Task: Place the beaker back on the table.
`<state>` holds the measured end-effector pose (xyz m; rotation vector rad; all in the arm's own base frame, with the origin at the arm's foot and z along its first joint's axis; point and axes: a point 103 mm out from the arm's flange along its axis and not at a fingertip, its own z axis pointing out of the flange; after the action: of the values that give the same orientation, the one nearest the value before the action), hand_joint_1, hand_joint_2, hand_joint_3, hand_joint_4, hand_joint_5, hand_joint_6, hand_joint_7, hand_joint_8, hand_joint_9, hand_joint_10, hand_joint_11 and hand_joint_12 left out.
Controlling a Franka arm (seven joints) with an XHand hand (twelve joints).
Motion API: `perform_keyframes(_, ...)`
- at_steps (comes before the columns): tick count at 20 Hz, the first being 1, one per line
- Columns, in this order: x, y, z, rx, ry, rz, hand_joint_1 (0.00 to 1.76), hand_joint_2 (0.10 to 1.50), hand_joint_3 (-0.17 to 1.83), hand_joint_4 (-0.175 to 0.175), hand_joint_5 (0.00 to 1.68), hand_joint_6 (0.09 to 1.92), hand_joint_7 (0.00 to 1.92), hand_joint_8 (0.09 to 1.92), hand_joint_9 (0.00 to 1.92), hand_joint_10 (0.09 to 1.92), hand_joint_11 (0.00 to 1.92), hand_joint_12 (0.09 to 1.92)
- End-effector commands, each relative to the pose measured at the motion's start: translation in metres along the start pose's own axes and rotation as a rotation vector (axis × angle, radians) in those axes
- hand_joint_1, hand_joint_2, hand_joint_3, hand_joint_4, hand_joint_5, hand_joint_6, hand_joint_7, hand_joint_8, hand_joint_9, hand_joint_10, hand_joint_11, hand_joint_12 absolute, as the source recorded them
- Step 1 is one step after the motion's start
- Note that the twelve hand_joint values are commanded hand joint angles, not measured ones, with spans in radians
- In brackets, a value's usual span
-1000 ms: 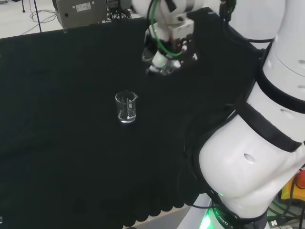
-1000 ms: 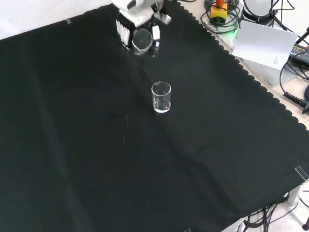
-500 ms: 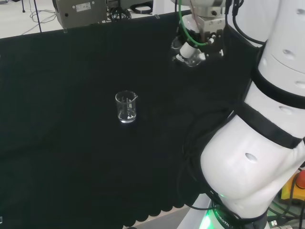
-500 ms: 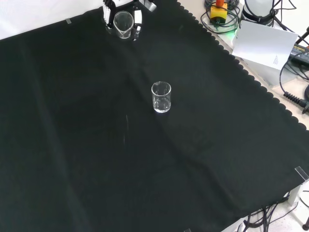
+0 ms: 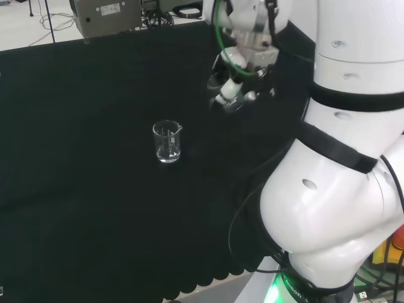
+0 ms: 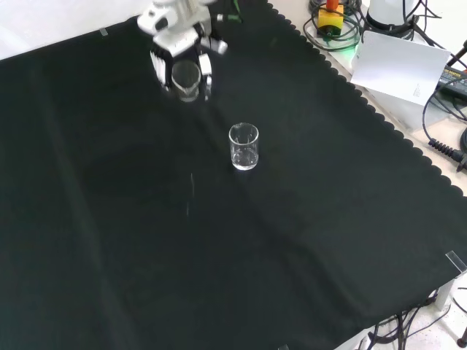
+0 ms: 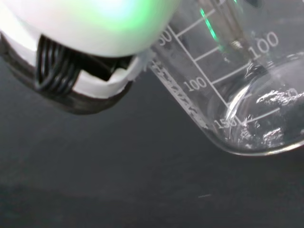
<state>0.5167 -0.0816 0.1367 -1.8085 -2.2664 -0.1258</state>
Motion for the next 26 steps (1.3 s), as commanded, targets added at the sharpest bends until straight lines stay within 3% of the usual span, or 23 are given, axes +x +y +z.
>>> perform_keyframes(1,0.013,0.038,0.046,-0.09,0.197,-0.113,1.33,0.49,0.86,-0.068,1.37,0.5,1.51,0.45,1.74,0.11,1.41,0.62)
perform_keyframes(3,0.013,0.04,0.049,-0.11,0.221,-0.11,1.33,0.49,0.86,-0.066,1.36,0.5,1.51,0.45,1.73,0.11,1.41,0.62)
perform_keyframes(5,0.011,0.042,0.052,-0.127,0.245,-0.102,1.41,0.47,0.87,-0.137,1.32,0.57,1.43,0.56,1.71,0.09,1.4,0.61)
perform_keyframes(7,0.011,0.046,0.055,-0.14,0.265,-0.097,1.36,0.49,0.87,-0.093,1.32,0.59,1.45,0.56,1.73,0.09,1.4,0.6)
perform_keyframes(9,0.011,0.049,0.057,-0.149,0.293,-0.093,1.41,0.47,0.88,-0.144,1.3,0.61,1.41,0.61,1.71,0.09,1.4,0.6)
perform_keyframes(12,0.013,0.053,0.061,-0.143,0.309,-0.093,1.45,0.46,0.88,-0.172,1.28,0.63,1.39,0.64,1.7,0.09,1.4,0.59)
perform_keyframes(26,0.013,0.067,0.076,-0.136,0.337,-0.082,1.45,0.47,0.88,-0.175,1.27,0.66,1.38,0.66,1.7,0.09,1.4,0.59)
